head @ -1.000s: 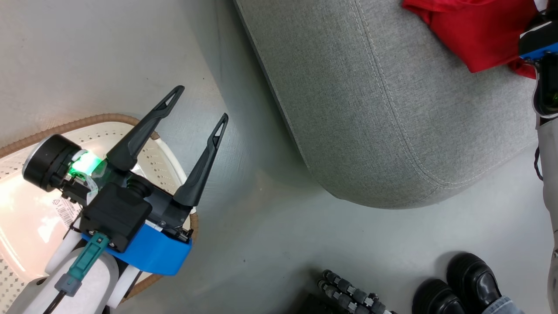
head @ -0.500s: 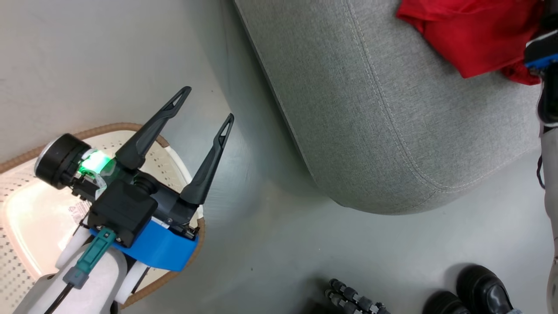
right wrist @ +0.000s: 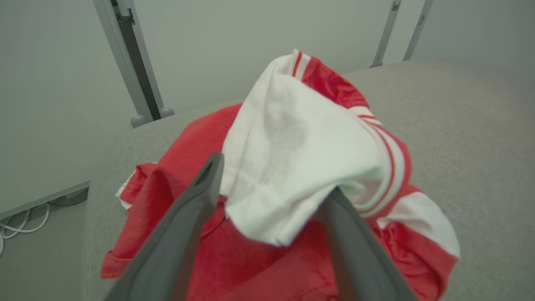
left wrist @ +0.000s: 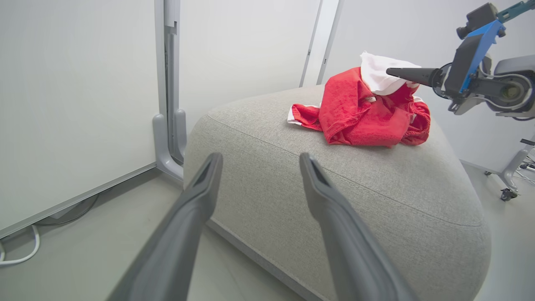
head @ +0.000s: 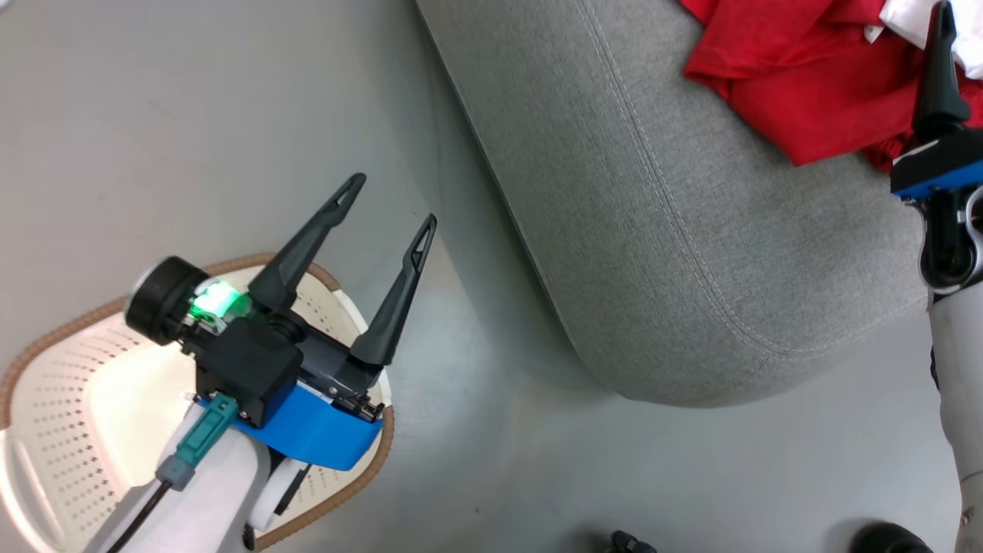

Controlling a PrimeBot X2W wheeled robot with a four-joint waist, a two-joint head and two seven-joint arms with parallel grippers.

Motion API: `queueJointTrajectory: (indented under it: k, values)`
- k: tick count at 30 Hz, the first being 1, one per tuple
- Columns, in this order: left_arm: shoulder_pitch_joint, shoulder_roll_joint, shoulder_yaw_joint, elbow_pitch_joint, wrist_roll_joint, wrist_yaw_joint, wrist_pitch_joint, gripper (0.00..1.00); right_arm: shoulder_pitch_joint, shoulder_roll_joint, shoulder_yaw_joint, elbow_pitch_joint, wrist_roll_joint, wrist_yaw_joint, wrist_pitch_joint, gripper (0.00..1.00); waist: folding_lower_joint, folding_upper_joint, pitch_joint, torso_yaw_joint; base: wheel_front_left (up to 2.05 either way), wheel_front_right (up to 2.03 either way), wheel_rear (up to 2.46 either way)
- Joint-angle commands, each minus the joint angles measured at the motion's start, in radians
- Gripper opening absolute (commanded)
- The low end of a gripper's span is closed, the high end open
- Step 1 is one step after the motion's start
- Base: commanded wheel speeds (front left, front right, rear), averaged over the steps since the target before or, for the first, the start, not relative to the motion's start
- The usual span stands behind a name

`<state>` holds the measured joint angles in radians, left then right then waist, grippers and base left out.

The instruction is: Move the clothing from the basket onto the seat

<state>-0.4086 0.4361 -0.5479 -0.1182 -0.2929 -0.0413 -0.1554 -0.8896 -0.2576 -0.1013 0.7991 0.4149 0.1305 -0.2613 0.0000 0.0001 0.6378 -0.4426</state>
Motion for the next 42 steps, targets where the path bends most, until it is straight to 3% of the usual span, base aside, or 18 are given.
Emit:
queueJointTrajectory:
  k: [1, 19, 30, 42]
  values:
    - [0.01, -0.014, -0.004, 0.027, -0.011, -0.001, -0.024, 1.0, 0.032, 0.002, -0.005, -0.01, -0.006, 0.001, -0.005, 1.0, 0.0, -0.0001, -0.05, 0.027, 0.0, 0.0, 0.0]
    - [0.088, -0.177, -0.009, 0.27, -0.089, -0.022, -0.11, 1.0, 0.317, 0.007, -0.046, -0.118, -0.039, 0.001, -0.006, 1.0, 0.0, -0.0001, -0.309, 0.151, 0.0, 0.0, 0.0]
    - [0.214, -0.262, 0.09, 0.292, -0.063, -0.044, -0.111, 1.0, 0.515, 0.001, -0.085, -0.254, -0.054, 0.001, 0.012, 1.0, 0.0, -0.0001, -0.439, 0.237, 0.0, 0.0, 0.0]
    - [0.303, -0.337, 0.221, 0.319, -0.001, -0.055, -0.111, 1.0, 0.731, 0.066, -0.153, -0.514, -0.119, 0.001, 0.088, 1.0, 0.0, -0.0001, -0.527, 0.364, 0.0, 0.0, 0.0]
